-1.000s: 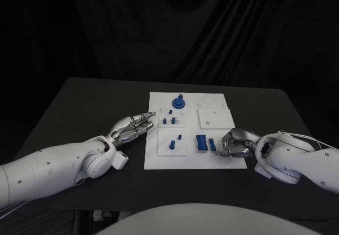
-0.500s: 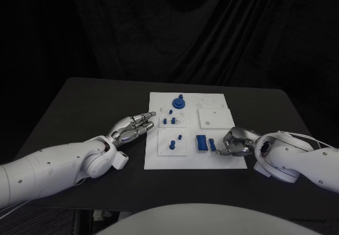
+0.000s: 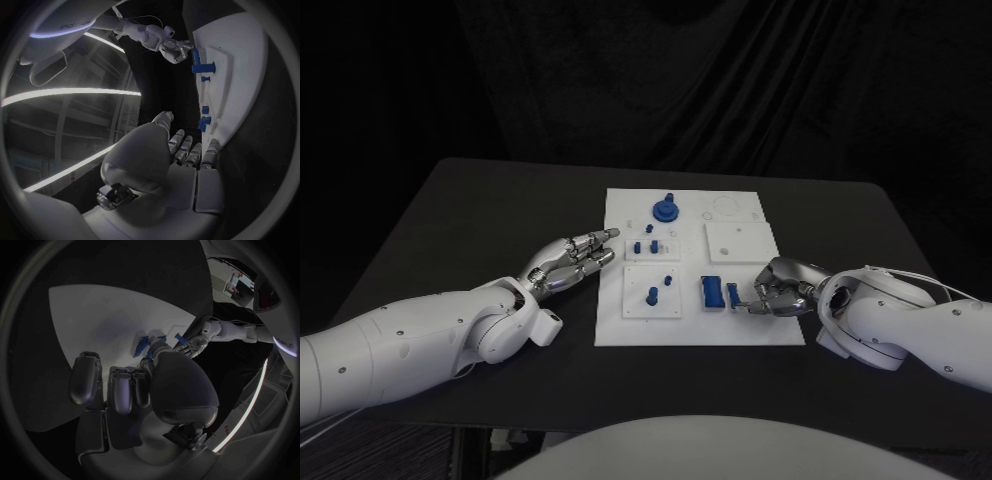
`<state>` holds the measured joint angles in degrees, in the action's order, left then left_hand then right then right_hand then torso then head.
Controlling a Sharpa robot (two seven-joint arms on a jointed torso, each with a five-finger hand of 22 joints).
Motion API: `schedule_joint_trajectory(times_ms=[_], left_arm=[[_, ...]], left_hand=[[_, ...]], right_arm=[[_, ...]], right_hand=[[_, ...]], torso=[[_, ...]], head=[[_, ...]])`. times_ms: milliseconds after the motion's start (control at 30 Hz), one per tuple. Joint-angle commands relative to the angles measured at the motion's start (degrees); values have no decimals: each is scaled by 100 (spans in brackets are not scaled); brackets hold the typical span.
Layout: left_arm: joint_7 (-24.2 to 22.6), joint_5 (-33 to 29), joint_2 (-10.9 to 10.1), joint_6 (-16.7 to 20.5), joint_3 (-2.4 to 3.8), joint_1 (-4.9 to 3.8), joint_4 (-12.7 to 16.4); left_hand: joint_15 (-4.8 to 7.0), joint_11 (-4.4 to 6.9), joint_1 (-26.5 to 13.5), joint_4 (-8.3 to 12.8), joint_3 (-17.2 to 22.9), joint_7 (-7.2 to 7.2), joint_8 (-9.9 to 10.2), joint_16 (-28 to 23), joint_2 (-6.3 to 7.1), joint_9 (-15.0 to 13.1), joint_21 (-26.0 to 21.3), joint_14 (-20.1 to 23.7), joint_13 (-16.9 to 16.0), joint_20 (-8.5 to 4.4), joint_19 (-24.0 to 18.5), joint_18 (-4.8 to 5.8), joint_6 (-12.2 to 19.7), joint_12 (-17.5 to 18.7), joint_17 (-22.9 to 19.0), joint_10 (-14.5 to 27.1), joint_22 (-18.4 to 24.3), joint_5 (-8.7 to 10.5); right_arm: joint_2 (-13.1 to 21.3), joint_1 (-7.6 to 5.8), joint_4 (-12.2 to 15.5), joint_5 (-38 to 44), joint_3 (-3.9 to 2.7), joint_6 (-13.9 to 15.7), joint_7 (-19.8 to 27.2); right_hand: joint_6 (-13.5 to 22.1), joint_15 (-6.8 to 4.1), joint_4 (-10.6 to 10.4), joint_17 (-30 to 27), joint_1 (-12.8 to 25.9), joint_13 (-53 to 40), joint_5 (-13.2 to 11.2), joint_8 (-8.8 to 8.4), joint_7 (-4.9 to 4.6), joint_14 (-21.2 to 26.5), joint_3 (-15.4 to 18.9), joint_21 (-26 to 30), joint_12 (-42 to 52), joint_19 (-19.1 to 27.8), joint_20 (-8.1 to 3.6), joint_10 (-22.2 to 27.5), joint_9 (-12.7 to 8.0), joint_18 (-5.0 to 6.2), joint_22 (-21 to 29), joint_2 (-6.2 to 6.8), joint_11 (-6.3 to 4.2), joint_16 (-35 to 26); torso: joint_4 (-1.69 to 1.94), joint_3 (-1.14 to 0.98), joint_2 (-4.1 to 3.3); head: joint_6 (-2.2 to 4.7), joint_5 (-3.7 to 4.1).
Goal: Assemble the parts on the task board
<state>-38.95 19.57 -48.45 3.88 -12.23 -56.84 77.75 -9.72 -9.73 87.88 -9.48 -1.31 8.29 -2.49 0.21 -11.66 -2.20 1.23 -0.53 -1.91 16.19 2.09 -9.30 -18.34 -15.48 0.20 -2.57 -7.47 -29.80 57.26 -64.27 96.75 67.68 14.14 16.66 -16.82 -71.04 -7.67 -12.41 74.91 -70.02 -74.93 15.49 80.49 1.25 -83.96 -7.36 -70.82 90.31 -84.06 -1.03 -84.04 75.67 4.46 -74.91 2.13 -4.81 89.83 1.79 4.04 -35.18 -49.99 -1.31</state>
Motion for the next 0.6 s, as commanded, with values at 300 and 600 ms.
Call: schedule_joint_trajectory(times_ms=[300, 600], left_arm=[[-340, -9, 14, -80, 4, 13, 8], [-339, -9, 17, -87, 4, 14, 10]], left_hand=[[-10, 2, -5, 5, 37, 85, -24, 8, 29, -7, 11, 3, -8, 8, -7, -96, -18, -19, 1, -7, 12, -33], [-10, 2, -5, 5, 37, 85, -24, 8, 29, -7, 11, 3, -8, 8, -7, -96, -18, -19, 1, -7, 12, -33]], right_arm=[[-47, 17, -75, 68, -2, 34, -34], [-132, 30, -167, 68, -2, -193, -106]], right_hand=[[-132, -33, -44, 1509, 41, -1507, 21, 27, 54, -604, -16, -3, -31, -61, -37, -596, 817, -58, -999, -153, -41, 17], [-125, -46, 98, 1509, -120, -1507, 26, 28, 72, -604, -72, 6, -31, -54, -50, -596, 831, -56, -996, -155, -59, 17]], torso=[[3, 2, -5], [-3, 2, -3]], head=[[-1, -6], [-1, -35]])
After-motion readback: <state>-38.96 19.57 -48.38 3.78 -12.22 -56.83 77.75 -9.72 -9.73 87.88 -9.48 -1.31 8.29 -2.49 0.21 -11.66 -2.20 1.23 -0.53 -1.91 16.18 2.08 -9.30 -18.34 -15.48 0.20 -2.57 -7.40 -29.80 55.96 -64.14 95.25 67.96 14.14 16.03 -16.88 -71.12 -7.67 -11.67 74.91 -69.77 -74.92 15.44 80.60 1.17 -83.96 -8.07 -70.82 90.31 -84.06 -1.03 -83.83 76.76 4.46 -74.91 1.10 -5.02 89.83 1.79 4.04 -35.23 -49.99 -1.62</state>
